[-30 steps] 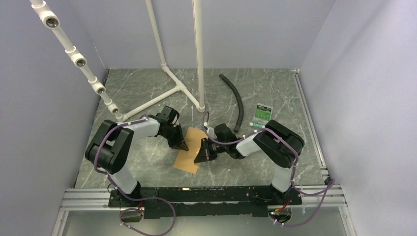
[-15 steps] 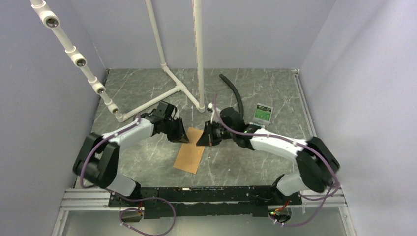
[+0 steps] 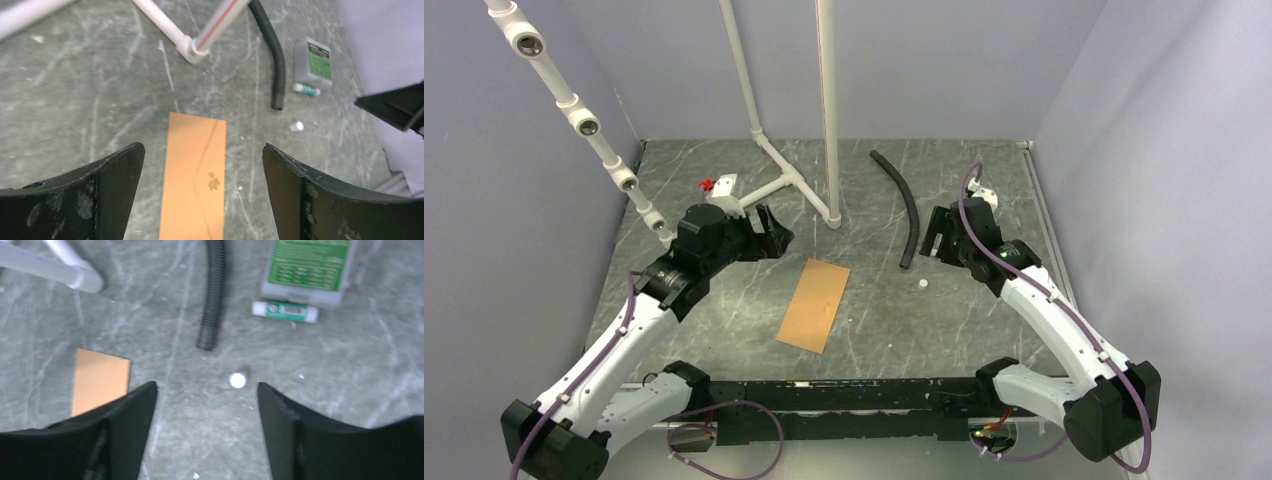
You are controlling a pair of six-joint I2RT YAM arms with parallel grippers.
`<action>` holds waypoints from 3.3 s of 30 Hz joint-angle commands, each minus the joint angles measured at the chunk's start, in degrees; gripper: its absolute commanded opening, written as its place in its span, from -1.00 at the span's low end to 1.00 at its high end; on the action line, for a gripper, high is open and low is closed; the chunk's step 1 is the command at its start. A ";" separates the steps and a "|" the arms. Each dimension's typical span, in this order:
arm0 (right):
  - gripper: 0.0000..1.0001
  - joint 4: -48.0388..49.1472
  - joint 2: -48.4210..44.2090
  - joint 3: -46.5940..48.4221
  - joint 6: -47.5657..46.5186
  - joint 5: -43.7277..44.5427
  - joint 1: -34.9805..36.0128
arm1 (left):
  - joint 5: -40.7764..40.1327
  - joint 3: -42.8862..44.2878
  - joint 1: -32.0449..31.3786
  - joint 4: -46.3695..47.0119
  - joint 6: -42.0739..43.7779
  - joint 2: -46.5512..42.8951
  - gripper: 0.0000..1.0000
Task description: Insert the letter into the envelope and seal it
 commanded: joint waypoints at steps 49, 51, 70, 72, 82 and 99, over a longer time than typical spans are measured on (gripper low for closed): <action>0.27 11.20 29.48 1.50 6.87 1.15 -16.85 | 16.03 3.34 -0.17 11.99 3.13 11.95 0.82; 0.27 11.09 29.55 1.53 7.73 1.92 -16.85 | 15.72 3.12 -0.17 12.04 2.91 11.67 0.82; 0.25 7.39 35.53 4.87 9.72 5.64 -16.58 | 14.11 2.34 -0.17 11.21 1.64 11.96 0.81; 0.22 7.07 34.22 4.12 8.66 5.18 -16.17 | 13.71 2.36 -0.16 10.99 1.54 11.98 0.81; 0.27 5.15 28.65 0.56 4.87 2.03 -16.01 | 13.17 1.92 -0.17 11.50 0.62 12.59 0.82; 0.19 -5.24 26.96 3.59 10.19 -3.67 -15.96 | 14.34 1.89 -0.17 10.34 0.70 12.42 0.82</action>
